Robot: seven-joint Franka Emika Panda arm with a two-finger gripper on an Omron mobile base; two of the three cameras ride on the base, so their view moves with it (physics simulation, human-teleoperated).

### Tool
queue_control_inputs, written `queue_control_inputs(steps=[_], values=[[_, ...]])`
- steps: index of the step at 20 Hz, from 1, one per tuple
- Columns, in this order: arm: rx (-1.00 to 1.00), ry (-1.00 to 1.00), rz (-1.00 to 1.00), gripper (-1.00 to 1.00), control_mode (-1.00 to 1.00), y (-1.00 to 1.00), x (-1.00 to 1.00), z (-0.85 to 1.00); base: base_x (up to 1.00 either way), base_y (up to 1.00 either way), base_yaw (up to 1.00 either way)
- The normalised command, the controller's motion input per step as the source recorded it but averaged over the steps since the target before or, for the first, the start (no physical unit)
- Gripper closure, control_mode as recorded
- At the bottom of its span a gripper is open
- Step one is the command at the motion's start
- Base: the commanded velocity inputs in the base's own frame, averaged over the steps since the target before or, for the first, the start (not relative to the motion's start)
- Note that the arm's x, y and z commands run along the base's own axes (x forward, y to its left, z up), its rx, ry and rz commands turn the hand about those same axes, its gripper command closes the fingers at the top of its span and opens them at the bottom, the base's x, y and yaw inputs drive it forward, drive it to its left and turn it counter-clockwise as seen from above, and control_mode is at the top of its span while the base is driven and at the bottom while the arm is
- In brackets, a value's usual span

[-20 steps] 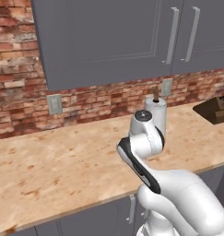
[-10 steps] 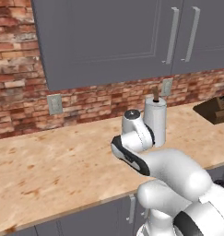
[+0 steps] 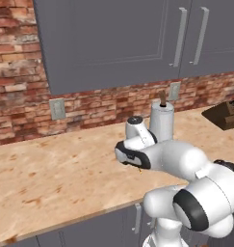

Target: Take the fork and place it on the left side of the plate. Then take the spoon and place it on the right side of the plate. Make sure they're directly next to the plate.

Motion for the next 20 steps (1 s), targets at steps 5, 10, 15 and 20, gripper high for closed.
queue_control_inputs(steps=[5,10,15,20], values=[[0.00,0.01,0.02,-1.00,-1.00,0.00,0.23,-0.35,0.00,0.00,0.00],[0.00,0.00,0.02,-1.00,-1.00,0.00,0.13,-0.29,0.00,0.00,0.00],[0.00,0.00,0.02,-1.00,-1.00,0.00,0.14,-0.33,0.00,0.00,0.00],[0.00,0.00,0.01,1.00,-1.00,0.00,0.23,-0.36,0.00,0.00,0.00]])
